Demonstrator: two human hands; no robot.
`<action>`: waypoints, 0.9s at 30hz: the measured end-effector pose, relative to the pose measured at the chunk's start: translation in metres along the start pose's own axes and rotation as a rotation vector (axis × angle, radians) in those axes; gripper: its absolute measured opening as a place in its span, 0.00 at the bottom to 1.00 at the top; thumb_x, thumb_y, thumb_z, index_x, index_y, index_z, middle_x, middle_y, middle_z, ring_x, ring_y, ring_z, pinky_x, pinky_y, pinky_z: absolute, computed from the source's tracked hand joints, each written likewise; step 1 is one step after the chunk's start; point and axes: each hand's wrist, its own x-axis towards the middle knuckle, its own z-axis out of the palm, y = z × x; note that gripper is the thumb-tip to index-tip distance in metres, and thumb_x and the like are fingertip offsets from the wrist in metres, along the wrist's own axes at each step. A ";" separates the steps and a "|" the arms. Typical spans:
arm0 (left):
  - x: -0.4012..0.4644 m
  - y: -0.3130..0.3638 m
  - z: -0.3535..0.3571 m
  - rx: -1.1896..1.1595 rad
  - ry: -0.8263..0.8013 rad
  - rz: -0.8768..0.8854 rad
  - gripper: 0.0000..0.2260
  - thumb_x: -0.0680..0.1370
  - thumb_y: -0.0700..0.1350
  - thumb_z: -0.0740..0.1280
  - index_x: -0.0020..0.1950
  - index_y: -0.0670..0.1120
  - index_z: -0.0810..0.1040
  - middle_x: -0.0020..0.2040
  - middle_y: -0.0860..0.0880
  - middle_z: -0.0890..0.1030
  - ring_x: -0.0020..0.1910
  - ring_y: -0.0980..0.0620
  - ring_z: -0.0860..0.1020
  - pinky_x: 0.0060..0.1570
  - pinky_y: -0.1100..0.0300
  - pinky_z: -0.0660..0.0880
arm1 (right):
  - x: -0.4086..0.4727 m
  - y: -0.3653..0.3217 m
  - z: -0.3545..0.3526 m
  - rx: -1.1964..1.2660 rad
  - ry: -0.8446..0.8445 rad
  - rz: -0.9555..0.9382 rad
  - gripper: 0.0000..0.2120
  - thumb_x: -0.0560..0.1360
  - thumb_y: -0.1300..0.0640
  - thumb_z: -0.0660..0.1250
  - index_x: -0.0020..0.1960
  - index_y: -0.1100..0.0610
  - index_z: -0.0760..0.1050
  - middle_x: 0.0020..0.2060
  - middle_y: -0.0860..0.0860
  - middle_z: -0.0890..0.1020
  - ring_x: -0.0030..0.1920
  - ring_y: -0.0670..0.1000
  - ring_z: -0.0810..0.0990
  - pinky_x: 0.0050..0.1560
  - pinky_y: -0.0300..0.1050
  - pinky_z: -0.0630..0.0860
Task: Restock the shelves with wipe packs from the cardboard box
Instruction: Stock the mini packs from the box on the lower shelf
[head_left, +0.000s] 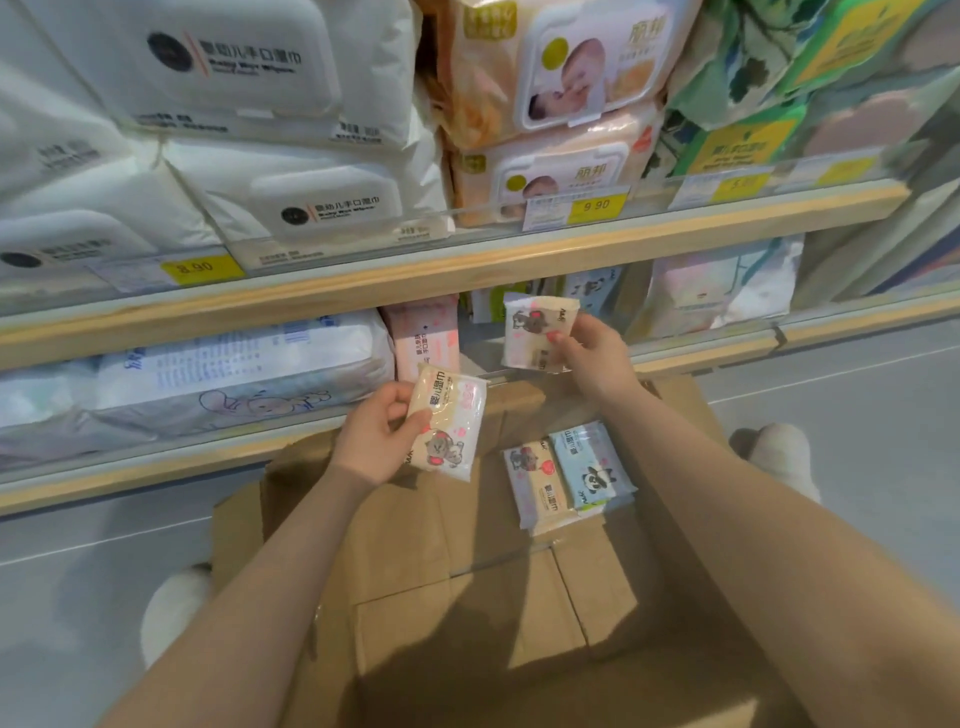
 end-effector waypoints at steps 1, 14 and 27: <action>0.002 -0.003 0.001 0.003 0.012 -0.020 0.05 0.76 0.47 0.67 0.46 0.55 0.73 0.48 0.54 0.84 0.44 0.57 0.82 0.45 0.51 0.80 | 0.008 0.000 0.007 0.007 0.004 0.012 0.12 0.79 0.57 0.61 0.61 0.58 0.74 0.54 0.51 0.80 0.53 0.50 0.78 0.48 0.41 0.75; 0.001 -0.022 0.003 -0.042 0.029 0.030 0.07 0.74 0.51 0.69 0.46 0.62 0.73 0.47 0.62 0.82 0.43 0.59 0.82 0.36 0.49 0.81 | 0.069 0.006 0.053 -0.079 -0.063 0.142 0.16 0.78 0.62 0.60 0.65 0.63 0.71 0.62 0.58 0.77 0.63 0.57 0.75 0.56 0.40 0.69; -0.004 -0.007 0.004 0.082 0.090 0.032 0.06 0.73 0.59 0.64 0.47 0.67 0.70 0.41 0.67 0.80 0.42 0.60 0.82 0.46 0.49 0.79 | -0.060 -0.035 0.031 -0.130 -0.500 0.061 0.11 0.73 0.53 0.70 0.53 0.55 0.82 0.38 0.47 0.82 0.28 0.40 0.73 0.26 0.31 0.69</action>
